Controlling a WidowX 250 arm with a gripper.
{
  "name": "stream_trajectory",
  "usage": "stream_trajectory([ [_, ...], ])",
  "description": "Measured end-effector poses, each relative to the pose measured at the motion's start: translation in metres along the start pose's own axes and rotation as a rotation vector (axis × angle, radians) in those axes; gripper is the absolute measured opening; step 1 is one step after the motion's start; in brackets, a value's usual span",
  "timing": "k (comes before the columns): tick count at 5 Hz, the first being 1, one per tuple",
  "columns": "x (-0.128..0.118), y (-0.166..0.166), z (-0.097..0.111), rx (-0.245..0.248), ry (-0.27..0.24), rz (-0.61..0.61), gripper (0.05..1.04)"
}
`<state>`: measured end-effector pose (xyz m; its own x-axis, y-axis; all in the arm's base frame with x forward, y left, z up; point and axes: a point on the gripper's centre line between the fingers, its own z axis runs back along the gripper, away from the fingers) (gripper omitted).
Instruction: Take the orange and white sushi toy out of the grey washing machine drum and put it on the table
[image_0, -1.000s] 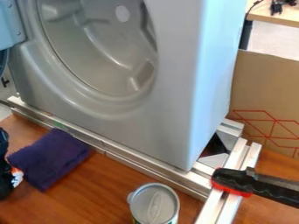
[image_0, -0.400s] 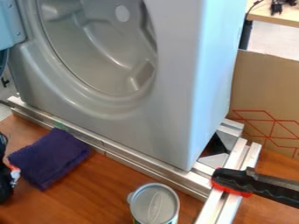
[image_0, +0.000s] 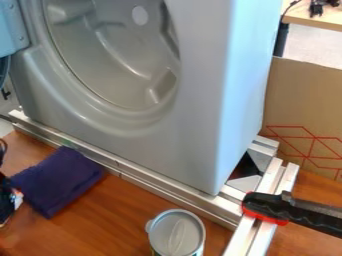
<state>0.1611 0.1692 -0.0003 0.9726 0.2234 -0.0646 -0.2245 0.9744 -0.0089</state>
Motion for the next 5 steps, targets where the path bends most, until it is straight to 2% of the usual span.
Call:
stream_trajectory([
  [1, 0.012, -0.020, 0.034, -0.017, -0.051, -0.075, 1.001],
  [2, 0.014, -0.068, 0.070, -0.007, -0.005, -0.244, 1.001],
  [3, 0.000, -0.100, 0.078, 0.012, 0.064, -0.375, 1.001],
  [4, -0.029, -0.112, 0.058, 0.059, 0.138, -0.439, 1.001],
  [5, -0.049, -0.119, 0.051, 0.067, 0.149, -0.457, 1.001],
])
